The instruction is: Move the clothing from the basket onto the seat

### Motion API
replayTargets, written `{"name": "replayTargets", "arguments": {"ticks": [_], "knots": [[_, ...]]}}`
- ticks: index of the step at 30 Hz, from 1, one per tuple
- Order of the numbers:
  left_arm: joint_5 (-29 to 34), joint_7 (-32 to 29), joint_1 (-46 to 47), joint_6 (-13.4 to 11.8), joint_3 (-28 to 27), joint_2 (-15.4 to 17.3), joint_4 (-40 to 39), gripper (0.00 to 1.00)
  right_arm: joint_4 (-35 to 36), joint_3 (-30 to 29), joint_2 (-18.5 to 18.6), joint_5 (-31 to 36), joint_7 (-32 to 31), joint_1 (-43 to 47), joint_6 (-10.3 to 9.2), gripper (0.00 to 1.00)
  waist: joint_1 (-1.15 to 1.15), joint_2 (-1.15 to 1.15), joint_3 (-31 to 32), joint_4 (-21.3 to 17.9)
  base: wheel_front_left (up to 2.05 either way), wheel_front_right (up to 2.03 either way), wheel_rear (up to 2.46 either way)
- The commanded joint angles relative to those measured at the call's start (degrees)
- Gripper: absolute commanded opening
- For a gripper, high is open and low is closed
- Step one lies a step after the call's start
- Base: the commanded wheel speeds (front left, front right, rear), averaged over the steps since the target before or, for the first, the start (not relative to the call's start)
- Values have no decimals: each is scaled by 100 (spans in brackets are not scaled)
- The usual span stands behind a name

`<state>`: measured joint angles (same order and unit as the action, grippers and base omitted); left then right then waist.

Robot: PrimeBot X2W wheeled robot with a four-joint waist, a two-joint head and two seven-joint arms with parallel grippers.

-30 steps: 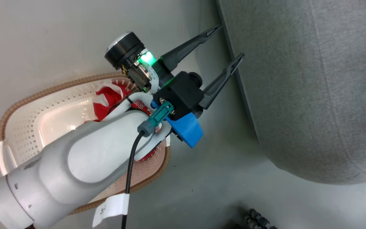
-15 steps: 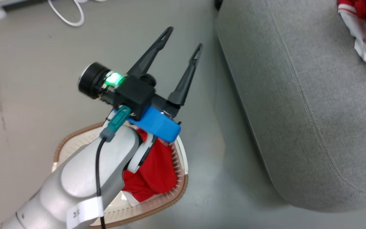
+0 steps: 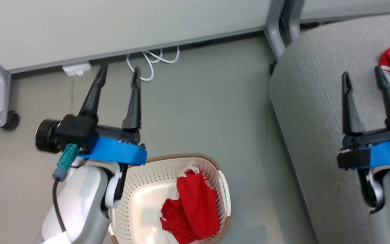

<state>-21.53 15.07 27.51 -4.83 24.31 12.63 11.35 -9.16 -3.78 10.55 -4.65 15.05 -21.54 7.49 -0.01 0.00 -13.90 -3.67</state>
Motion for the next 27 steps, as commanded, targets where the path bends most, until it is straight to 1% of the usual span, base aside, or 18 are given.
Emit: {"name": "replayTargets", "arguments": {"ticks": [1,6,14,21,27], "knots": [[77,14,-184,57,-156,-42,33,100,42,42,-57,-17,20,162,1,100,1,0,325,276,0,0,0],[337,14,-794,301,-854,-254,89,100,140,162,-273,-55,20,577,1,100,1,0,648,426,0,0,0],[750,14,-1643,752,-1595,-551,43,100,188,153,-478,-151,20,1313,1,100,1,0,1070,506,0,0,0],[1022,14,-2155,1022,-1890,-743,32,100,148,52,-587,-223,20,1734,1,100,1,0,1303,504,0,0,0],[1142,14,-2344,1132,-1956,-855,104,100,121,-6,-656,-259,20,1986,1,100,1,0,1398,530,0,0,0]]}}
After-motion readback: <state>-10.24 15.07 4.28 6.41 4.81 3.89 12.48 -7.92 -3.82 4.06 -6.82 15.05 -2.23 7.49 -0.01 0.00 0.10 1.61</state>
